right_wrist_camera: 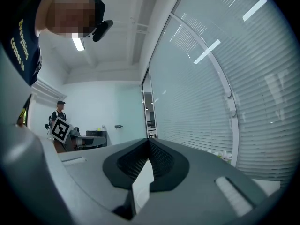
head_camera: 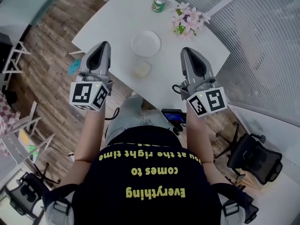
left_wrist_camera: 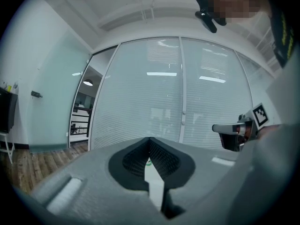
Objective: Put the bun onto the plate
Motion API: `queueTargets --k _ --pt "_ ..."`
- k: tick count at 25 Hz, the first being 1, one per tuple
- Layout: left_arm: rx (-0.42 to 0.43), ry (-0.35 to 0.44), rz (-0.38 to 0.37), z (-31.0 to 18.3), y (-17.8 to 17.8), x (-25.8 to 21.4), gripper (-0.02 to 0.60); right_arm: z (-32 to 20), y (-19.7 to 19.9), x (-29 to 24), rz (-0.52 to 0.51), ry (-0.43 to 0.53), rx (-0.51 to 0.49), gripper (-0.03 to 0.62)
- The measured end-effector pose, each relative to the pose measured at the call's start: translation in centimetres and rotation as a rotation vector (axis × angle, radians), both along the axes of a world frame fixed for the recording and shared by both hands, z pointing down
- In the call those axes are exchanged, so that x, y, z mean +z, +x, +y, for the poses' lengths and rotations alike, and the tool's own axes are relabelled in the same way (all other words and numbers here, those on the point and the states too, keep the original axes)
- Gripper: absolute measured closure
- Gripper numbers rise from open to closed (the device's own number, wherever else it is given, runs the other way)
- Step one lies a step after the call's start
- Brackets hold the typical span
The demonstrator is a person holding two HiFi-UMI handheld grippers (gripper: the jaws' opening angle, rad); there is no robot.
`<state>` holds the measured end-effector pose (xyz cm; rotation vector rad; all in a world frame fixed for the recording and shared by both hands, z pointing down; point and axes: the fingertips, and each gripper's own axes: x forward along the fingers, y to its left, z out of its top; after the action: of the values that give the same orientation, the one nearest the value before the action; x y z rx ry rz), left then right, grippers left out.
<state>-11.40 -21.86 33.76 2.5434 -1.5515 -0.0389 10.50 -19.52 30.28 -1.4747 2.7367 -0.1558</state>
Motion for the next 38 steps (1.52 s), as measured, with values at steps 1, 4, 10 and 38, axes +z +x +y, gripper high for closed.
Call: queueTargets --k 1,4,10,38 --pt "0.001 -0.004 0.002 -0.1 -0.2 0.2 0.583 -0.1 -0.2 0.1 0.005 -0.001 -0.001 0.588" --pt "0.002 -0.015 0.001 -0.5 -0.7 0.6 0.583 -0.5 -0.4 0.5 0.005 -0.006 0.004 0.588" --pt "0.017 -0.024 -0.008 -1.4 -0.9 1.1 0.583 -1.6 -1.2 1.9 -0.002 -0.033 -0.001 0.588" --pt "0.051 -0.062 0.004 -4.5 -2.2 3.1 0.583 -2.9 -7.2 17.7 0.133 -0.381 -0.293 0.504"
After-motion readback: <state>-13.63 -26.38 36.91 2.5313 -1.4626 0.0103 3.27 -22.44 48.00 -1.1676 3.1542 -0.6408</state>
